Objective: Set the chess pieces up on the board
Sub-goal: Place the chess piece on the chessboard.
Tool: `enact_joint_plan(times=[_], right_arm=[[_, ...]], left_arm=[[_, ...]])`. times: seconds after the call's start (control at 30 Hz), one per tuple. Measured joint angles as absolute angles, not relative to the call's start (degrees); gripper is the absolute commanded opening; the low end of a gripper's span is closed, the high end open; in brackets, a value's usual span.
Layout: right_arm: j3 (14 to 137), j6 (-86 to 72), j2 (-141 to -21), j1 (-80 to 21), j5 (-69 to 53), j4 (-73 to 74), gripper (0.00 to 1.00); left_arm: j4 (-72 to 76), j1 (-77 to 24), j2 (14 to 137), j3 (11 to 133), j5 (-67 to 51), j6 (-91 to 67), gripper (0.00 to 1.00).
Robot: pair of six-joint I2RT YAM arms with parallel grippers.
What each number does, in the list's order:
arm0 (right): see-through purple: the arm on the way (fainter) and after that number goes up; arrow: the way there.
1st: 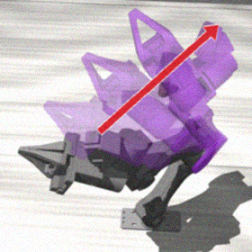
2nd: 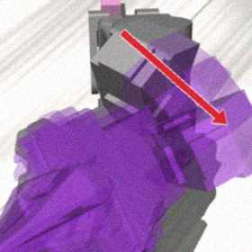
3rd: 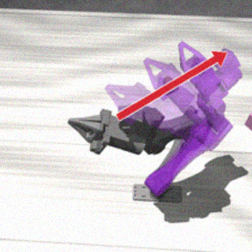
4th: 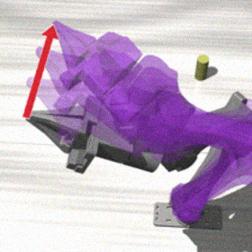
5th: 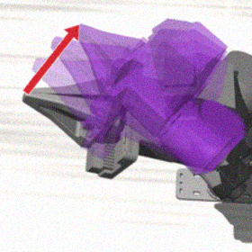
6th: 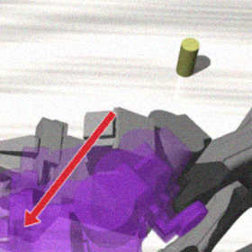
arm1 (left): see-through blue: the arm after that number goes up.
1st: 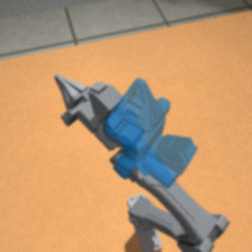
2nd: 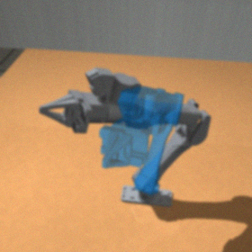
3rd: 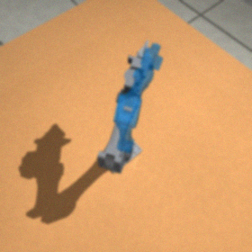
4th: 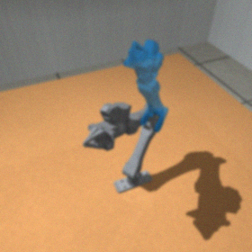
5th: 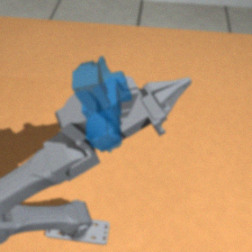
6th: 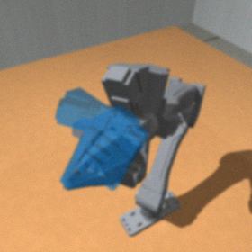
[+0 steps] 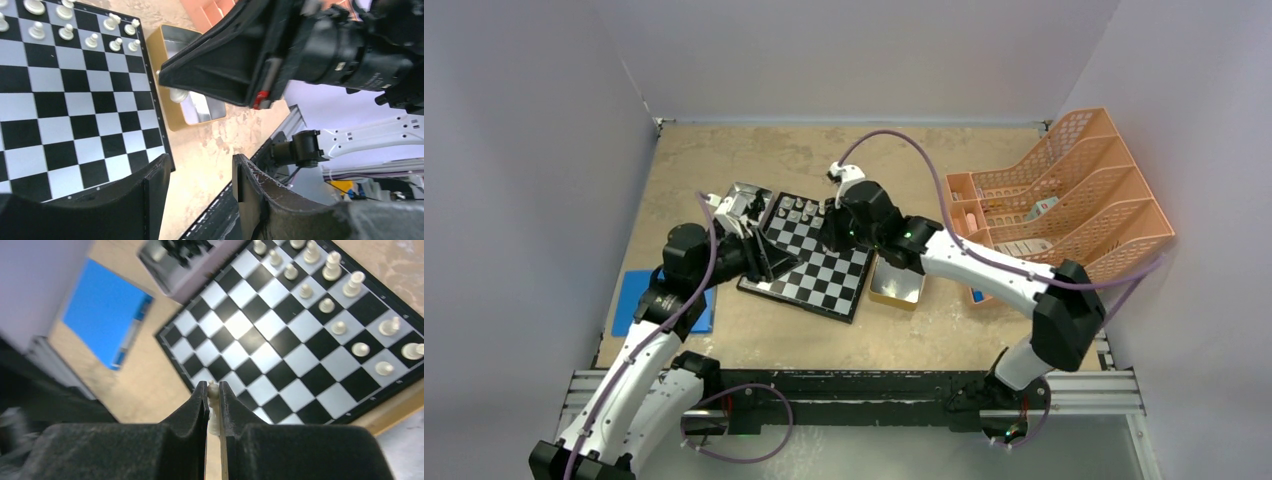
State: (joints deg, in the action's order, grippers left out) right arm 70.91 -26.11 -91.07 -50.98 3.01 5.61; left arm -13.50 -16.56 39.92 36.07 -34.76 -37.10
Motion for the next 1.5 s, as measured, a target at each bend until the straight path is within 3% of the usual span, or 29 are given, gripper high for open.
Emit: enact_joint_plan(times=[0.3,0.77,1.03,1.3,1.5], right_arm=[[62.5,-40.71,-80.36,-50.98,0.78,-7.44,0.08],[54.83,-51.53,-77.8,-50.98,-3.42,-19.31,0.08],[51.68,-55.79,-75.33,-50.98,-4.01,-25.54,0.08],[50.19,-57.47,-73.1,-50.94,-4.14,-28.51,0.08],[50.11,-58.3,-73.08,-50.94,-4.27,-30.13,0.08]], left_arm=[[-0.56,-16.56,44.36,31.7,-39.16,-43.59,0.5],[20.49,-16.56,51.86,27.83,-47.11,-50.81,0.49],[25.74,-16.58,53.8,27.81,-49.6,-53.43,0.4],[26.72,-16.58,53.74,27.81,-50.17,-53.54,0.4],[28.21,-16.58,53.74,27.83,-50.94,-53.98,0.48]])
